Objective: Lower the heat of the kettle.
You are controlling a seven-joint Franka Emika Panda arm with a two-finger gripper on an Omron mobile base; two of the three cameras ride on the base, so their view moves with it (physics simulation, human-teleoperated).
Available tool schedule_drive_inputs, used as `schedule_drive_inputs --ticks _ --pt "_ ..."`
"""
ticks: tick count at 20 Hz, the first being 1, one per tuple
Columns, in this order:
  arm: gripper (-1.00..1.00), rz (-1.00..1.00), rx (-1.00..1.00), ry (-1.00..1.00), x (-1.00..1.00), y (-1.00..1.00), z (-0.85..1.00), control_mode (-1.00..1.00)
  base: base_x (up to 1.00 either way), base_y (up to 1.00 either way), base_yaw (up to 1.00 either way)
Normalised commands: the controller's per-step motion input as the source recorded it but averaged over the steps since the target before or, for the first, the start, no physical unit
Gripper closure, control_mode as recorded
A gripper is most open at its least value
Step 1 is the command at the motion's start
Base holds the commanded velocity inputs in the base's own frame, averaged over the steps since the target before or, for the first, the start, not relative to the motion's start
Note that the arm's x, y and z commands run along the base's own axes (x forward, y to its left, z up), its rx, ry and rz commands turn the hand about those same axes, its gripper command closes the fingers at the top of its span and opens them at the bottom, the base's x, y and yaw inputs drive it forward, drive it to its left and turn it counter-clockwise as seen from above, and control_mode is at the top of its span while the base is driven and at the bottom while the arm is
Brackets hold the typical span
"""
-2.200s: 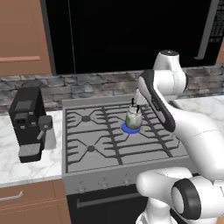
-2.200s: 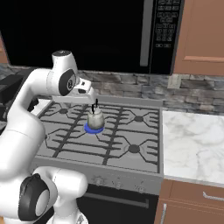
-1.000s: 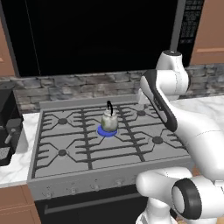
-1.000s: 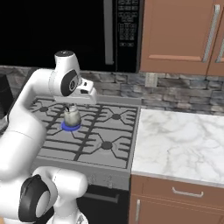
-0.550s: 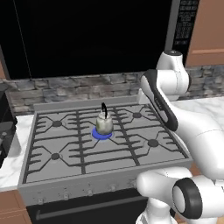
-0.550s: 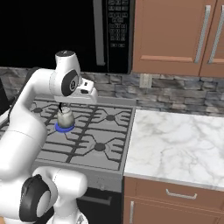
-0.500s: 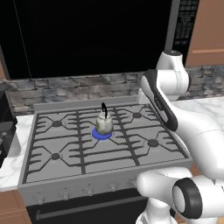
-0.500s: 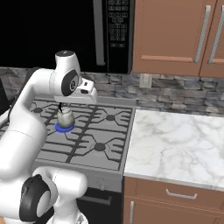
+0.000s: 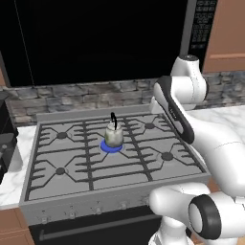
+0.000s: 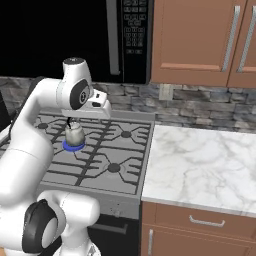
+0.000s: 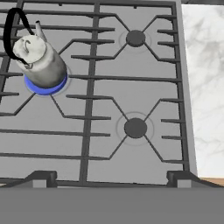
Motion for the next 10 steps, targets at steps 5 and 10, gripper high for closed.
schedule_drive_inputs --ticks 5,10 --pt "-1.00 0.00 0.00 0.00 0.00 0.00 0.00 1.00 0.02 0.00 0.00" --pt "-1.00 0.00 0.00 0.00 0.00 0.00 0.00 1.00 0.06 -0.19 0.00"
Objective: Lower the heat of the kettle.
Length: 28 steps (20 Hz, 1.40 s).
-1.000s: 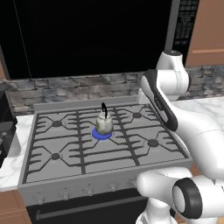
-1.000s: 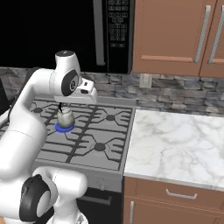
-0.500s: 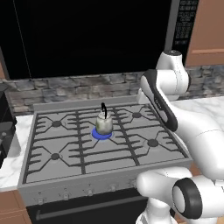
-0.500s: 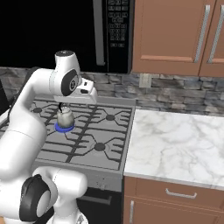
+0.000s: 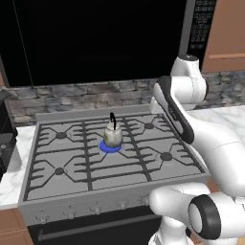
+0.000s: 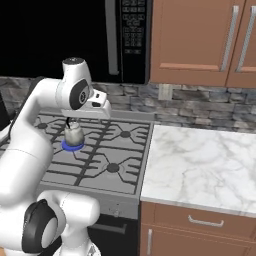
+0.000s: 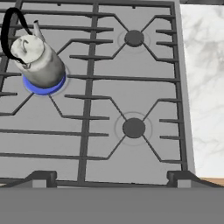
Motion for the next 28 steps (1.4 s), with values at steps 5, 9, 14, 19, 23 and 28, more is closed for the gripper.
schedule_drive_inputs --ticks 5,9,14,19,23,28 --pt "-1.00 0.00 0.00 0.00 0.00 0.00 0.00 1.00 0.07 -0.31 0.00" --pt "-1.00 0.00 0.00 0.00 0.00 0.00 0.00 1.00 0.10 -0.09 0.00" --pt "-1.00 0.05 -0.08 -0.01 -0.09 0.32 -0.14 -1.00 0.00 0.00 0.00" --pt "-1.00 0.14 -0.39 -0.04 -0.50 0.95 -0.46 -1.00 0.00 0.00 0.00" --pt "-1.00 0.21 -0.52 -0.02 -0.55 1.00 -0.51 -1.00 0.00 0.00 0.00" --pt "-1.00 0.33 -0.54 0.00 -0.43 1.00 -0.42 -1.00 0.00 0.00 0.00"
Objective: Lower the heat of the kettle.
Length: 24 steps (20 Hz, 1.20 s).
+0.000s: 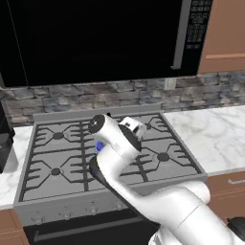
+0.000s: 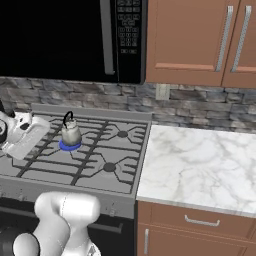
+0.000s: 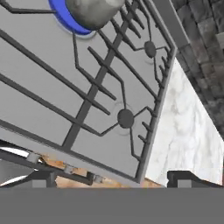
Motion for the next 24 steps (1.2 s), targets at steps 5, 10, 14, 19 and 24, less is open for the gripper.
schedule_drive_inputs --ticks 5,10,14,19,24 --pt "-1.00 0.44 -0.44 0.00 -0.35 0.83 -0.46 -1.00 0.00 0.00 0.00" --pt "-1.00 0.51 -0.36 0.00 -0.41 0.52 -0.47 -1.00 0.00 0.00 0.00" --pt "-1.00 0.43 -0.24 -0.07 -0.50 0.33 -0.57 -1.00 0.00 0.00 0.00" --pt "-1.00 0.39 -0.17 -0.10 -0.53 0.16 -0.57 -1.00 0.00 0.00 0.00" --pt "-1.00 0.34 -0.19 -0.02 -0.18 0.29 -0.48 -1.00 0.00 0.00 0.00"
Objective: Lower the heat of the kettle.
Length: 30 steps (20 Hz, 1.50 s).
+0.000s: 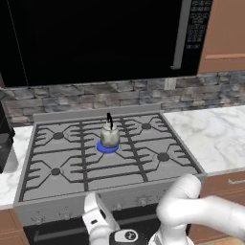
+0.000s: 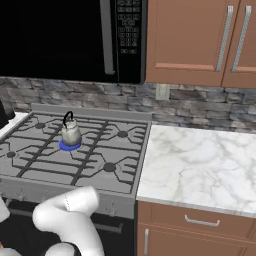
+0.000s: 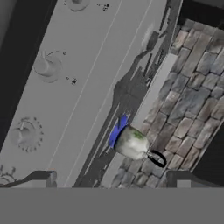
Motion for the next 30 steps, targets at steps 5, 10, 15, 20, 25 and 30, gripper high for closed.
schedule_drive_inputs --ticks 5,10,15,20,25,30 --pt "-1.00 0.24 -0.27 0.00 0.00 0.45 -0.40 -1.00 0.00 0.00 0.00" --pt "-1.00 0.19 -0.24 0.00 0.00 0.33 -0.47 -1.00 0.00 0.00 0.00" --pt "-1.00 0.05 -0.09 0.00 0.00 0.22 -0.27 -1.00 0.00 0.00 0.00" --pt "-1.00 0.00 0.00 0.00 0.08 0.14 -0.17 -1.00 0.00 0.00 0.00" --pt "-1.00 -0.01 0.01 0.00 0.05 0.05 -0.19 -1.00 0.00 0.00 0.00" --pt "-1.00 -0.05 0.03 0.00 0.11 0.00 -0.04 -1.00 0.00 0.00 0.00"
